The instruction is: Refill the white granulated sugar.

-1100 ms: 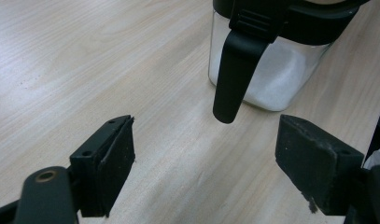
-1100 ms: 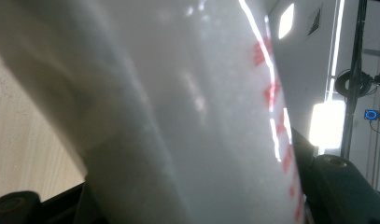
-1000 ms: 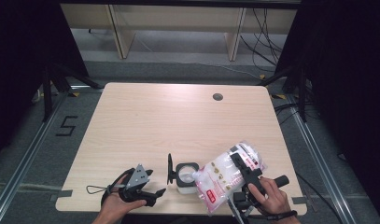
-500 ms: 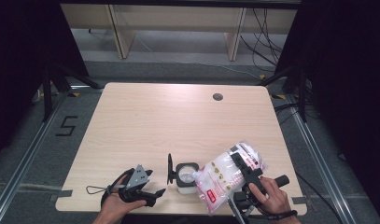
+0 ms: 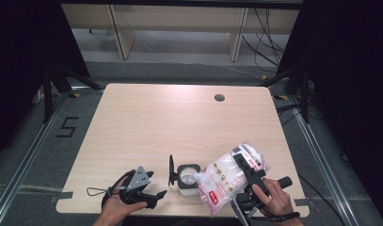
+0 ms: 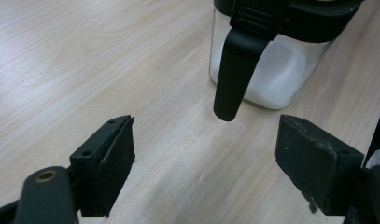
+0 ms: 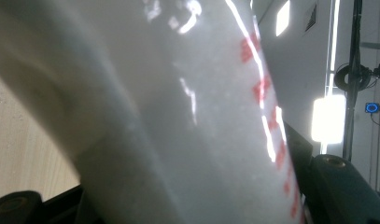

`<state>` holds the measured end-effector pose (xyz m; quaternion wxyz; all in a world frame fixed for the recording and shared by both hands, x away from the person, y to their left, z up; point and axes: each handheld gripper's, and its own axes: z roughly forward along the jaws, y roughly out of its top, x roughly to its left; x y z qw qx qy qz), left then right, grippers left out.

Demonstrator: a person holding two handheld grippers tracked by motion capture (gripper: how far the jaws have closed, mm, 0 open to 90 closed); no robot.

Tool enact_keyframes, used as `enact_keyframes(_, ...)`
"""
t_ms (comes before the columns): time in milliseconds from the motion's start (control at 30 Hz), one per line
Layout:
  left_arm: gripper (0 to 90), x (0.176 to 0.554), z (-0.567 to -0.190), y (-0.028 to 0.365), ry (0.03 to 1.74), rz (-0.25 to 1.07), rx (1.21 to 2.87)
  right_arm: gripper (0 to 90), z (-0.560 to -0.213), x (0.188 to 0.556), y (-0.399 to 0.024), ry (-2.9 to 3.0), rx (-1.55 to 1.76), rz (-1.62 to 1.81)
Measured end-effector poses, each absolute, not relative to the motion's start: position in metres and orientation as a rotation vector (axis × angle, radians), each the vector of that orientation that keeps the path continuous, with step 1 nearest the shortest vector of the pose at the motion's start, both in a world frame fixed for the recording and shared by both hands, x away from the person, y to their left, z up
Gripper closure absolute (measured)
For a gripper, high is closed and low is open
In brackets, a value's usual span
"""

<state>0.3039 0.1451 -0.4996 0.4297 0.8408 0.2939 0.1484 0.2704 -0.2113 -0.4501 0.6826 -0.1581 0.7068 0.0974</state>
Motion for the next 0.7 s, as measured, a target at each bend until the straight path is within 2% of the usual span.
enact_keyframes(700,19.2,0.3033,-0.4996,0.1459,0.749,0.371,2.103,46.3,-0.4477,0.2705,-0.2117,1.581,-0.349,0.224)
